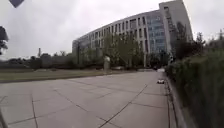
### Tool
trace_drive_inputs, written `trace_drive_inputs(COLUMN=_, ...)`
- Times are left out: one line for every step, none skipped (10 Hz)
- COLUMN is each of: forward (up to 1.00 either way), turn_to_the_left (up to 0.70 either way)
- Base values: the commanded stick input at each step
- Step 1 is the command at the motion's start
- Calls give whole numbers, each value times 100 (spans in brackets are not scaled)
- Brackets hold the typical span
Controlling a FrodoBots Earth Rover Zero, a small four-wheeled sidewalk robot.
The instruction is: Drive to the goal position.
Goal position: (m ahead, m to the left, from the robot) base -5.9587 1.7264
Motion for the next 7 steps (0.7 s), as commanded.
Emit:
trace_drive_inputs(forward=0, turn_to_the_left=70)
trace_drive_inputs(forward=0, turn_to_the_left=70)
trace_drive_inputs(forward=0, turn_to_the_left=70)
trace_drive_inputs(forward=0, turn_to_the_left=70)
trace_drive_inputs(forward=0, turn_to_the_left=70)
trace_drive_inputs(forward=0, turn_to_the_left=70)
trace_drive_inputs(forward=0, turn_to_the_left=43)
